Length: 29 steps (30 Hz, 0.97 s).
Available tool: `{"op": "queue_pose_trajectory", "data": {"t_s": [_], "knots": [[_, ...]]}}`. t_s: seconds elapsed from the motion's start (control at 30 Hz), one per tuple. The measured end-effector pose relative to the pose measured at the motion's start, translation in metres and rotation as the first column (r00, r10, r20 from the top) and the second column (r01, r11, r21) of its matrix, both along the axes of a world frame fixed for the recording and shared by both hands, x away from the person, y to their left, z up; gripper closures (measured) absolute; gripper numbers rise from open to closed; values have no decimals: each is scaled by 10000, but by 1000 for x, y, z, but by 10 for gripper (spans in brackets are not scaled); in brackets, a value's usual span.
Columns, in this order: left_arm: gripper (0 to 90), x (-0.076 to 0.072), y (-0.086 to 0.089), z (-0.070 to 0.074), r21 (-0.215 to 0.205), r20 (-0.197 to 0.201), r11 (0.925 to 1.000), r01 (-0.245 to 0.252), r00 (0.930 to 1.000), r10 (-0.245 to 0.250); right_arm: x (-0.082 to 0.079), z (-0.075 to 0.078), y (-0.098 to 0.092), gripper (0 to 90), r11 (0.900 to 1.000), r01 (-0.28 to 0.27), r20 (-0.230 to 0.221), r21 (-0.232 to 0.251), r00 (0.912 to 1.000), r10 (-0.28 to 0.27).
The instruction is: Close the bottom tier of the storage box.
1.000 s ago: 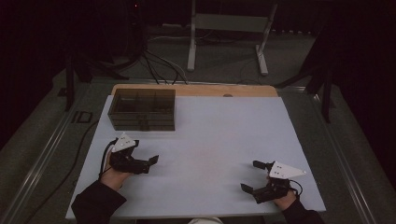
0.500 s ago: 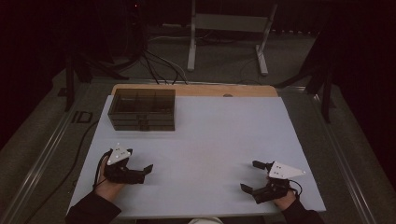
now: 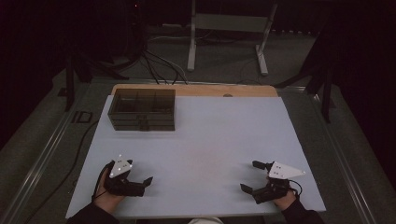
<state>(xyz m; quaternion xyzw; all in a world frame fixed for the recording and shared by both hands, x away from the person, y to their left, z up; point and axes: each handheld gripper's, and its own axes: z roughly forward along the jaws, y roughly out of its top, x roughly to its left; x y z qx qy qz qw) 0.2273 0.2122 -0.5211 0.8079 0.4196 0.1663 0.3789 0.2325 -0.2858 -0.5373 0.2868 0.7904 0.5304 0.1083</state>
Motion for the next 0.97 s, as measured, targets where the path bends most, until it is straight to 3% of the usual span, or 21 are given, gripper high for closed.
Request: {"op": "queue_pose_trajectory", "data": {"t_s": [0.17,0.47,0.97], "knots": [[9,-4,11,-5,73,-99,9992,-399,9992,400,1,0,0,0,10000,-12,2,4,10000,12],[9,0,10,-9,171,-184,9998,-34,9998,37,1,-1,1,0,10000,-56,-62,27,10000,56],[9,0,12,-8,107,-210,9999,-117,9997,119,2,-2,1,0,10000,-36,-50,16,10000,36]]}}
